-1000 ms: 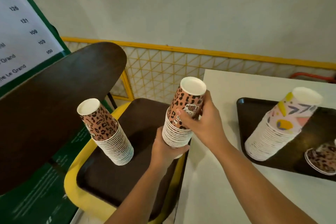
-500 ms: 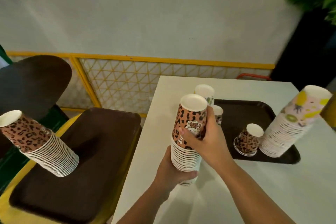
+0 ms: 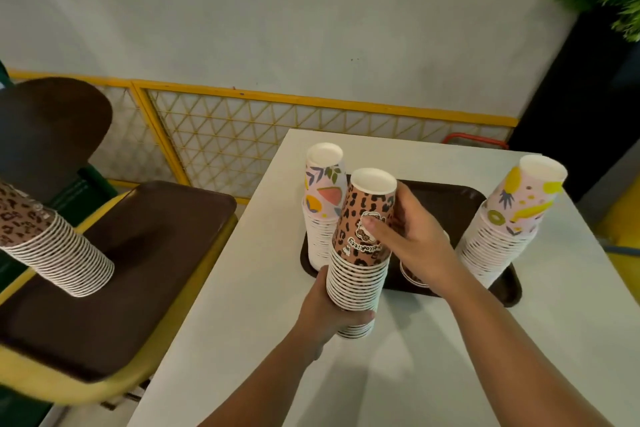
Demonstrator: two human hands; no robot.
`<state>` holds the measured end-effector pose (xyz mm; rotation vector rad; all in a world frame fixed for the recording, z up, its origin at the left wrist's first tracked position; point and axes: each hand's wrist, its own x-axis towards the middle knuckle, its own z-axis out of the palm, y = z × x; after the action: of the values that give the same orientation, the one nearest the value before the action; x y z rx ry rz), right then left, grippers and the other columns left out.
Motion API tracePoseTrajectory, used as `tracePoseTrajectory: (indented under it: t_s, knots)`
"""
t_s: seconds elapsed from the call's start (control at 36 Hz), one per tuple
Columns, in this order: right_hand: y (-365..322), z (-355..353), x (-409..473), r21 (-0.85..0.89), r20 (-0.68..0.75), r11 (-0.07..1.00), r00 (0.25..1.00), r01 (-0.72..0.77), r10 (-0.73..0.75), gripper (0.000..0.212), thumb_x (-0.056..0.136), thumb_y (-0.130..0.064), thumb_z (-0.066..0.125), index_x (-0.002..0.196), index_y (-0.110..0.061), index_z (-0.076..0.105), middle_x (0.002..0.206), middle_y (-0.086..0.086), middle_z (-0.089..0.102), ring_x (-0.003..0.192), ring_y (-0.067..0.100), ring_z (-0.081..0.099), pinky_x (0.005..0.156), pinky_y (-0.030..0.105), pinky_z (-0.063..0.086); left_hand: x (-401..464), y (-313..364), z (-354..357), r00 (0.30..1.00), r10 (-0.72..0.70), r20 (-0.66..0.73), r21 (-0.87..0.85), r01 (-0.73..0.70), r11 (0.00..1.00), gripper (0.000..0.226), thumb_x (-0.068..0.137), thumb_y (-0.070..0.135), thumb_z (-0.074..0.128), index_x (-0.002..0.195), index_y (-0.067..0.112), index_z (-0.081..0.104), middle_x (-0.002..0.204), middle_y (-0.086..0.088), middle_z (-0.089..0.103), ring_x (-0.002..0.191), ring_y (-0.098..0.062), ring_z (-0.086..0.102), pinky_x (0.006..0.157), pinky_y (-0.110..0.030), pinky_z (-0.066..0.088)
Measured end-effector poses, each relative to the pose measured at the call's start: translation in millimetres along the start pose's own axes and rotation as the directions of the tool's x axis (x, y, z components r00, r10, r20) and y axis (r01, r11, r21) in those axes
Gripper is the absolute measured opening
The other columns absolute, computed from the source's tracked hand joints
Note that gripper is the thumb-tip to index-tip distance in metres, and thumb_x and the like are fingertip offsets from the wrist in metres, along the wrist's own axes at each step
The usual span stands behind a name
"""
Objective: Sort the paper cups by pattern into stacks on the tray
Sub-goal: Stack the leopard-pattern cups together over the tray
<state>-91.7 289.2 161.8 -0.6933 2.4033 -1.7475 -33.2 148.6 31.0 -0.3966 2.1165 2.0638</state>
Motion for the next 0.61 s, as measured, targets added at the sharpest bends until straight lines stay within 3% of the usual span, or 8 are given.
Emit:
tracePoseTrajectory:
  t_s: [0.08, 0.25, 0.44, 0.61]
  knots:
    - [1.9, -4.1, 0.1, -0.007, 0.011, 1.0, 1.0, -0.002, 0.002, 0.052, 0.068, -0.049, 0.062, 0.115, -0.047, 0.04, 0.111, -0.026, 0.057, 0.107, -0.008, 0.055, 0.084, 0.015, 0.049, -1.4, -1.4, 4.8, 1.0, 0.002, -0.025, 0.01, -0.001, 1.0, 0.095, 0.041, 0.026, 0.092, 0.127, 0.035, 0.052, 0.119, 0.007, 0.067, 0.114, -0.015, 0.061, 0.094, -0.046, 0.054]
    - [5.2, 3.4, 1.9, -0.033, -0.027, 0.999, 1.0, 0.016, -0.017, 0.056, 0.066, -0.05, 0.069, 0.113, -0.049, 0.039, 0.122, -0.01, 0.054, 0.113, 0.002, 0.053, 0.094, 0.029, 0.048, -2.6, -6.4, -2.2, 1.0, 0.002, -0.021, 0.031, -0.002, 1.0, 0.095, 0.042, 0.027, 0.092, 0.128, 0.035, 0.052, 0.12, 0.009, 0.067, 0.115, -0.014, 0.061, 0.096, -0.048, 0.053]
    - [-6.5, 9.0, 8.8, -0.051, 0.008, 0.999, 1.0, 0.005, -0.005, 0.053, 0.069, -0.048, 0.068, 0.113, -0.053, 0.038, 0.11, -0.029, 0.056, 0.105, -0.012, 0.054, 0.084, 0.009, 0.046, 2.0, -6.3, -17.6, 1.0, 0.026, -0.003, 0.045, -0.026, 0.999, 0.092, 0.044, 0.025, 0.093, 0.127, 0.032, 0.053, 0.12, 0.007, 0.068, 0.113, -0.015, 0.063, 0.094, -0.047, 0.054]
    - [-14.6, 11.0, 11.5, -0.042, -0.061, 0.998, 0.997, 0.044, -0.046, 0.047, 0.066, -0.049, 0.067, 0.108, -0.046, 0.045, 0.107, -0.02, 0.063, 0.1, -0.007, 0.059, 0.081, 0.011, 0.049, 8.1, -2.5, -20.8, 0.999, 0.045, 0.022, 0.035, -0.046, 0.998, 0.095, 0.045, 0.024, 0.092, 0.131, 0.029, 0.051, 0.122, 0.005, 0.067, 0.115, -0.016, 0.062, 0.094, -0.045, 0.054]
